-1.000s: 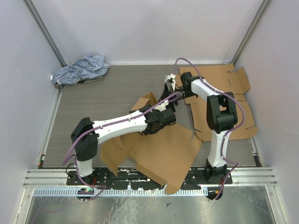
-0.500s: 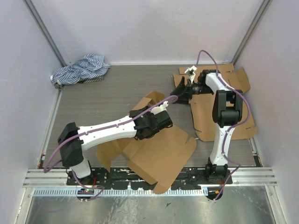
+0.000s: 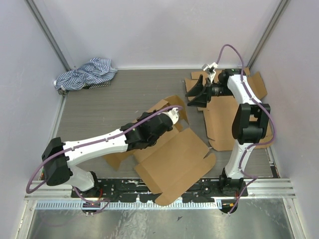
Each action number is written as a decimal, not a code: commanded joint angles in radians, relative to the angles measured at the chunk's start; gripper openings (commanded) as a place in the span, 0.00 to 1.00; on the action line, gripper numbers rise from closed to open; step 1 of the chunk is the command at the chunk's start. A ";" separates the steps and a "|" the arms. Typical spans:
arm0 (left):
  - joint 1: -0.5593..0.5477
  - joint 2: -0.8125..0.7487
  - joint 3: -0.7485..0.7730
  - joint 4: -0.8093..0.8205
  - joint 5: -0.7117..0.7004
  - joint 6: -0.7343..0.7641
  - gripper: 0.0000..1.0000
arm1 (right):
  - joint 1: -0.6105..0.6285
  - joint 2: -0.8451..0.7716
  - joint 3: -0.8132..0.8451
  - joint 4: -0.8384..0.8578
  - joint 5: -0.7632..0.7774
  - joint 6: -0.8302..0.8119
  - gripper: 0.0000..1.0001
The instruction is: Fold the paper box
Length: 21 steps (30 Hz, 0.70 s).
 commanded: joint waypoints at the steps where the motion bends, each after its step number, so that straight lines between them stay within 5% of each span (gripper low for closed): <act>1: 0.024 -0.025 -0.008 0.129 0.021 0.083 0.00 | 0.000 -0.047 0.037 -0.021 -0.084 0.081 1.00; 6: 0.023 -0.030 0.001 0.143 0.012 0.075 0.00 | 0.002 -0.081 0.150 -0.022 -0.084 0.237 1.00; 13: 0.023 -0.045 0.013 0.160 0.014 0.065 0.00 | 0.004 -0.191 0.573 -0.003 -0.083 0.532 1.00; 15: 0.023 -0.043 0.014 0.162 0.012 0.064 0.00 | 0.004 -0.261 0.597 0.202 -0.055 0.758 1.00; 16: 0.022 -0.042 0.013 0.163 0.008 0.064 0.00 | 0.016 -0.311 0.508 0.384 0.057 0.961 1.00; 18: 0.023 -0.043 0.008 0.168 0.008 0.059 0.00 | 0.040 -0.463 0.250 0.878 0.513 1.307 1.00; 21: 0.023 -0.046 0.000 0.171 0.008 0.052 0.00 | 0.037 -0.586 0.041 1.142 0.949 1.301 1.00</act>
